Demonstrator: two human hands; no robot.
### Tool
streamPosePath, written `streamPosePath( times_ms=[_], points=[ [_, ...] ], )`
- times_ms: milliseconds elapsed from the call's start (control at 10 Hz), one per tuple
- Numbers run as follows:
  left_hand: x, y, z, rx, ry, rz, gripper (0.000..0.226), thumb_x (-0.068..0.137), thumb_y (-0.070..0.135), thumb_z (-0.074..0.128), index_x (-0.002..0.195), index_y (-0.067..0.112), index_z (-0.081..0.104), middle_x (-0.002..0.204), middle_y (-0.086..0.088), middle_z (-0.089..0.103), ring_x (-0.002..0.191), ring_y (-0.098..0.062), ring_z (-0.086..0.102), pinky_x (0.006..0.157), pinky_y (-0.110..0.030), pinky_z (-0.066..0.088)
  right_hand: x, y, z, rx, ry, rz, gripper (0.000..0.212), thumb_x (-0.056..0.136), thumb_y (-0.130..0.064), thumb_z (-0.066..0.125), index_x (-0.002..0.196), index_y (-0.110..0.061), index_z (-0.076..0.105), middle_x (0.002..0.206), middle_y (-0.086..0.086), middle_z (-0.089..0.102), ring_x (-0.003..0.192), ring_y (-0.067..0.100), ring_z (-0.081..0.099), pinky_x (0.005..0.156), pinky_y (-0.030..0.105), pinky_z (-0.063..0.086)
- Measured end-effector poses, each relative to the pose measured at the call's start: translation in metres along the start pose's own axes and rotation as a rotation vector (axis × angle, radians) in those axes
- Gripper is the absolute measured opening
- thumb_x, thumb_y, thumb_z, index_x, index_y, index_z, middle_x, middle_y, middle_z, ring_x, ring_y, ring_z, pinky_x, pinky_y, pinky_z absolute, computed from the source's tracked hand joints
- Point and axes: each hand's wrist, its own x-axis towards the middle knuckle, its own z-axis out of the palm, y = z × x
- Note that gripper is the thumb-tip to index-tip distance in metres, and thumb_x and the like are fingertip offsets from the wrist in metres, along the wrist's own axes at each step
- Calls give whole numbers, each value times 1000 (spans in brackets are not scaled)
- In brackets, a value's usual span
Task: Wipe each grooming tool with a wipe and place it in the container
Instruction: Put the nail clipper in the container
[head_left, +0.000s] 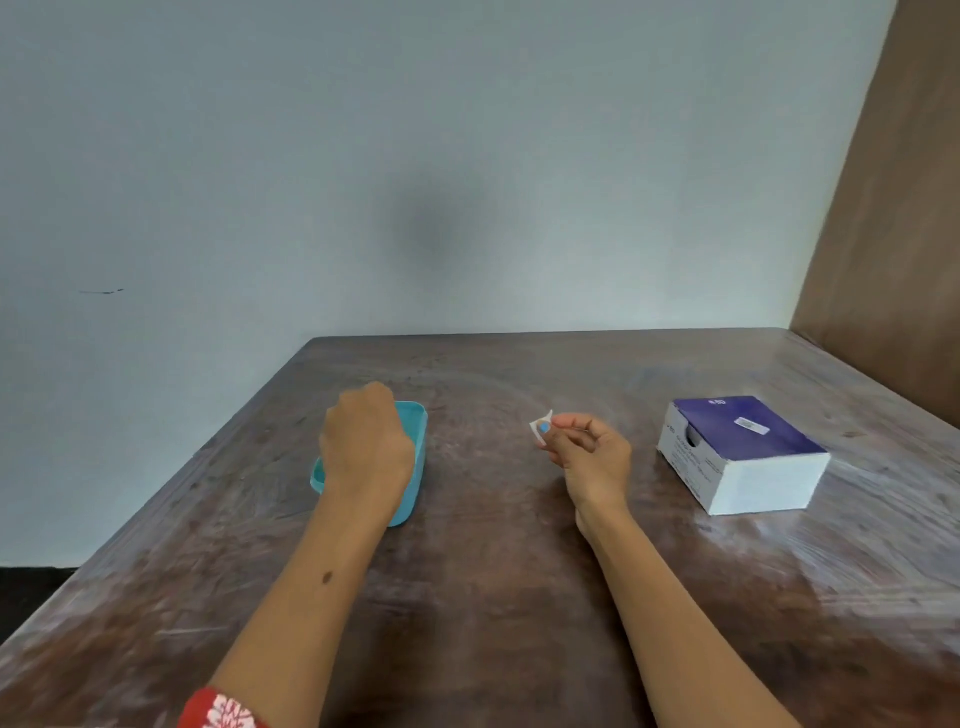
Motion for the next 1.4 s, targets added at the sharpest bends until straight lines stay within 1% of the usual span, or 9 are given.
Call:
streamPosePath(
  times_ms=[200,300,400,500,700,800,900,1200,1400],
  points=[
    [-68,51,7,-426,165,372,27,85,2,53,109,5,67,106,-15,70,99,-31,64,91,-36,46,-39,-20,-44,235,-89,127,15,82,2,65,78,-12,60,70,5,67,62,11,64,58,18,50],
    [-119,82,20,-619,101,470,33,83,-5,53,111,7,66,104,-10,70,92,-19,66,86,-21,46,-74,-38,-97,236,-82,62,13,82,3,63,81,-9,62,71,5,68,65,13,66,62,21,54],
    [-178,116,38,-783,-23,529,34,85,-4,52,114,9,64,104,0,67,91,-7,62,81,-6,41,-114,-53,-162,177,55,-93,14,82,7,61,82,-6,64,71,4,69,66,14,66,62,21,54],
    [-241,151,62,-894,-179,657,36,85,2,48,115,12,63,103,8,62,91,-2,62,83,-10,45,-157,-53,-234,21,323,-245,11,82,6,64,83,-5,67,71,6,68,68,17,63,65,27,54],
    [-354,197,126,-757,-630,848,39,87,1,42,121,10,60,113,-3,67,103,-10,62,87,-9,38,-223,25,-359,-460,770,-109,14,84,-7,65,83,-20,70,78,-6,72,73,5,67,70,25,52],
    [-384,208,165,-591,-929,793,39,89,0,42,125,9,57,121,-8,64,114,-19,58,91,-15,38,-236,80,-403,-725,822,136,14,86,-12,62,90,-18,74,78,-3,73,67,-1,59,63,5,38],
    [-402,211,197,-445,-1086,757,39,90,3,41,126,11,56,122,-6,63,117,-19,56,92,-22,40,-242,127,-434,-856,763,373,20,90,-12,54,96,-16,73,85,3,74,70,10,62,59,14,38],
    [-422,212,232,-320,-1212,630,40,91,5,41,128,16,53,126,-2,60,118,-16,54,88,-17,38,-236,186,-479,-963,688,735,25,87,-5,45,73,-8,65,67,8,65,53,19,49,49,33,36],
    [-417,212,232,-362,-1189,589,43,93,4,40,134,14,47,133,-3,54,124,-14,50,101,-21,38,-233,181,-487,-849,745,728,31,85,-2,43,98,-11,71,95,6,71,81,24,61,65,28,39]
  ],
)
